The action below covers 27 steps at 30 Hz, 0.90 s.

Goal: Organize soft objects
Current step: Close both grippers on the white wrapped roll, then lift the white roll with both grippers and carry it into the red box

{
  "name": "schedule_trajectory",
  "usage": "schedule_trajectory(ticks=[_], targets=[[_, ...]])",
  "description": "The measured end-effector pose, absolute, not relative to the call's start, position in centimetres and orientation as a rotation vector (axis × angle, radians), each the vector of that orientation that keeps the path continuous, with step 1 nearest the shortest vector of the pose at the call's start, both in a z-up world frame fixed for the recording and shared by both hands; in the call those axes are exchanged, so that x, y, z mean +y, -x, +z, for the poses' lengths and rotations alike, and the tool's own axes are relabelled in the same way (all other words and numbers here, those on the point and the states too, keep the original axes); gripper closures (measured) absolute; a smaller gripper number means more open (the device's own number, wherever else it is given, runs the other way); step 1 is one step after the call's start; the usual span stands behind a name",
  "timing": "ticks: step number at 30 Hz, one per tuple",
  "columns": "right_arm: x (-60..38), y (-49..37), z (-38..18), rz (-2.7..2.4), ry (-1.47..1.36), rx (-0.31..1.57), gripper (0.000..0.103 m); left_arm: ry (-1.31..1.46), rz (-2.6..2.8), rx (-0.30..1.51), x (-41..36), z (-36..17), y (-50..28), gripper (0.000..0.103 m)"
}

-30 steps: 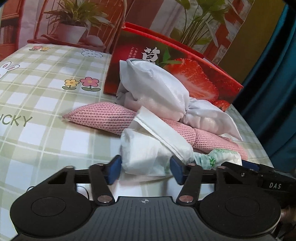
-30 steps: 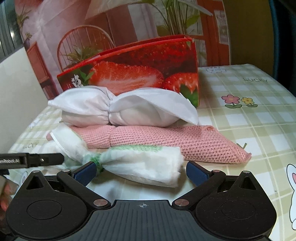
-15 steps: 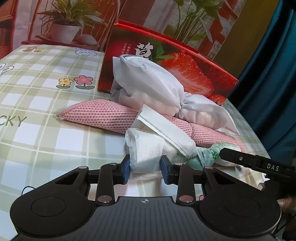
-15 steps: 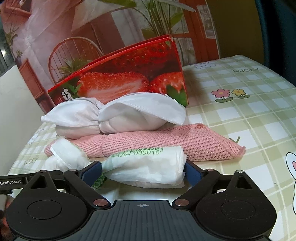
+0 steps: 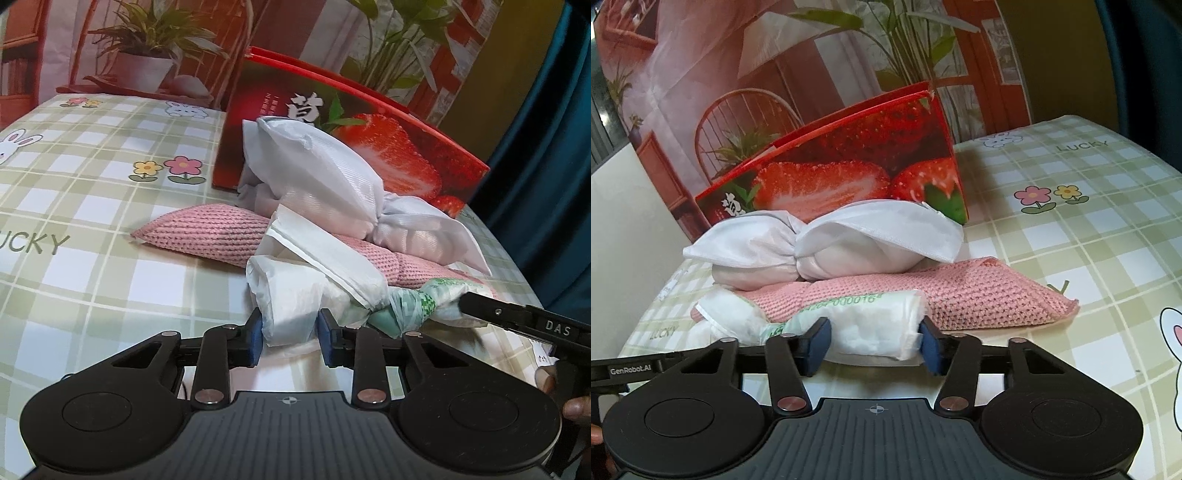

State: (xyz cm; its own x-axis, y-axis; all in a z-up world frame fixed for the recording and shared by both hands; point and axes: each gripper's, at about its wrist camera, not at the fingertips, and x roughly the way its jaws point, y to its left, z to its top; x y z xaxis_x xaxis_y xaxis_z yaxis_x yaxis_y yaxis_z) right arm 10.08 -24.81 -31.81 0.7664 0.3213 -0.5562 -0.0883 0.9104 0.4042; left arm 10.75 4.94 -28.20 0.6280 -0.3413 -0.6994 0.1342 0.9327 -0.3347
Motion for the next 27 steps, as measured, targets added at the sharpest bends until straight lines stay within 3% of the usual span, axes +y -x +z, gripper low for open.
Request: schedule_trajectory(ticks=[3, 6, 11, 27], targets=[[-24.7, -9.9, -31.5, 0.238, -0.361, 0.649, 0.071, 0.276, -0.247, 0.848, 5.4, -28.1, -10.8, 0.075], [-24.7, -9.8, -31.2, 0.261, -0.359, 0.633, 0.074, 0.289, -0.225, 0.826, 5.8, -27.6, -10.6, 0.084], [-25.0, -9.6, -30.0, 0.306, -0.352, 0.571, 0.079, 0.285, -0.213, 0.755, 5.9, -26.2, -10.0, 0.086], [-26.0, -9.5, -25.9, 0.331, -0.348, 0.44, 0.08, 0.21, -0.25, 0.589, 5.1, -20.3, -9.5, 0.086]])
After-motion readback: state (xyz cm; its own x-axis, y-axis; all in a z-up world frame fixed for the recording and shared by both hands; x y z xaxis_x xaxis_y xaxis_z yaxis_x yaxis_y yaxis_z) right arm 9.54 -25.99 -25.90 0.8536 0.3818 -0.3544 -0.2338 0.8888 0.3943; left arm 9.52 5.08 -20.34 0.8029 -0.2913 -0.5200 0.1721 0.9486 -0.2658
